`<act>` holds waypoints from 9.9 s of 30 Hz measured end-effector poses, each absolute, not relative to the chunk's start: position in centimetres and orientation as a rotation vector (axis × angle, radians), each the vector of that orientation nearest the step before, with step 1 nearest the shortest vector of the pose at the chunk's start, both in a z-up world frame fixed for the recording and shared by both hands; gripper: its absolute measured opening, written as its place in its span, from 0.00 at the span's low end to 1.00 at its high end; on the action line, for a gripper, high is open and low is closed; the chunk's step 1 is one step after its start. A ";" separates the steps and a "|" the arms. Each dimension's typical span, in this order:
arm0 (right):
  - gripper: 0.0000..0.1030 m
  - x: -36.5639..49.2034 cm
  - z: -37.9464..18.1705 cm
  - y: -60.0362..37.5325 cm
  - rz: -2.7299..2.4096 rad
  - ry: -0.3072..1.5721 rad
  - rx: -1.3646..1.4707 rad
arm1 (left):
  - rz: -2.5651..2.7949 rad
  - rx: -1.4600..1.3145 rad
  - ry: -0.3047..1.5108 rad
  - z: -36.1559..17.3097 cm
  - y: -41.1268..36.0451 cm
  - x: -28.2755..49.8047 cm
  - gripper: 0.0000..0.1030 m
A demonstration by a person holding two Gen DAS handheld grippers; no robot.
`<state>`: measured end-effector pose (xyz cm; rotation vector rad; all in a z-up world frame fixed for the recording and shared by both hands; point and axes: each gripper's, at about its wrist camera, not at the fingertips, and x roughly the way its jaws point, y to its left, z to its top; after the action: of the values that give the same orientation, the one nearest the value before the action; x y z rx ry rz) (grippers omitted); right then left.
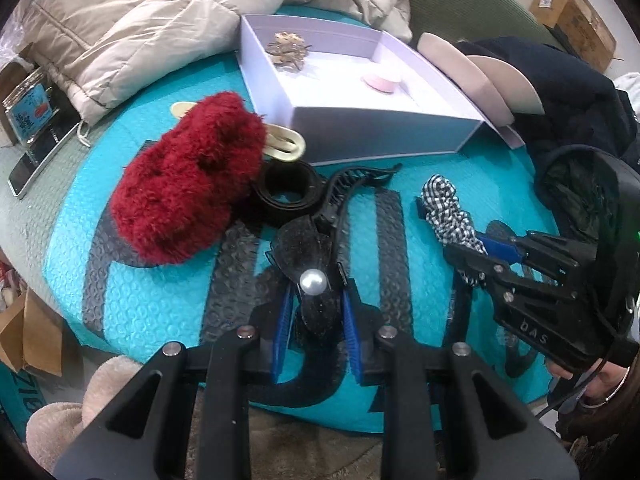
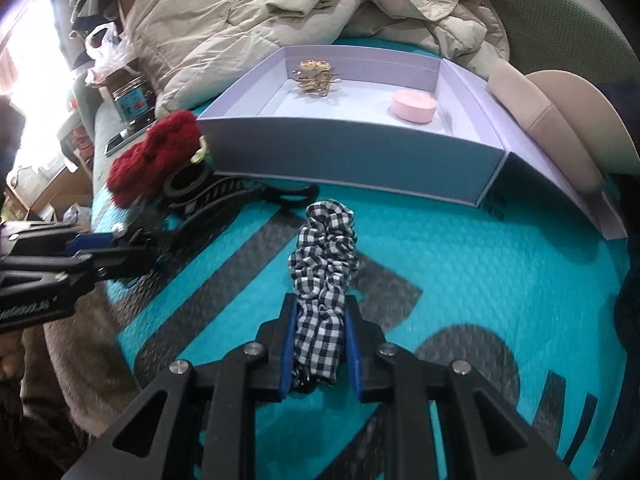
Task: Organize objects
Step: 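Close the left tool on the black sheer bow while the right tool lifts the scrunchie, then carry the black bow with the left tool while the right tool carries the scrunchie to the box, then release the black bow in the box while the right tool lowers and releases the scrunchie, then move the left tool to the red fuzzy scrunchie while the right tool approaches the black claw clip, then grasp the red scrunchie with the left tool while the right tool grasps the black claw clip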
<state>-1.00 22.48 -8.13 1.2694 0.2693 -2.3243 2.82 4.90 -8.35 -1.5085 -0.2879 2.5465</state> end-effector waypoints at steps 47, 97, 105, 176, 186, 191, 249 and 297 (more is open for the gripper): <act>0.22 -1.3 -7.5 22.2 -2.399 0.226 1.170 | 2.653 -1.404 -0.207 -6.9 5.1 2.8 0.31; 0.22 -2.8 -0.9 22.7 -2.362 0.227 1.038 | 2.671 -1.345 -0.134 -1.1 7.2 -2.6 0.31; 0.22 -6.5 0.0 22.5 -2.373 0.265 0.997 | 2.665 -1.335 -0.083 -0.3 8.1 -7.3 0.31; 0.42 -23.4 -1.7 21.1 -2.513 0.384 1.133 | 2.594 -1.387 -0.051 -2.1 8.2 -25.6 0.43; 0.42 -19.8 3.3 20.9 -2.538 0.395 1.027 | 2.695 -1.293 0.019 4.8 7.3 -21.3 0.43; 0.45 -17.5 5.6 20.8 -2.551 0.384 0.987 | 2.753 -1.272 0.054 7.6 6.4 -18.3 0.46; 0.69 -3.7 -5.1 16.1 -2.270 0.206 1.208 | 2.705 -1.523 -0.250 -5.2 -2.7 -1.1 0.63; 0.19 -0.6 -8.3 20.2 -2.333 0.308 1.237 | 2.577 -1.554 -0.141 -9.2 2.8 2.2 0.39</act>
<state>-0.58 20.25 -8.27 1.2372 0.3079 -2.3329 2.19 2.78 -9.19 -1.5543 -0.1414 2.5769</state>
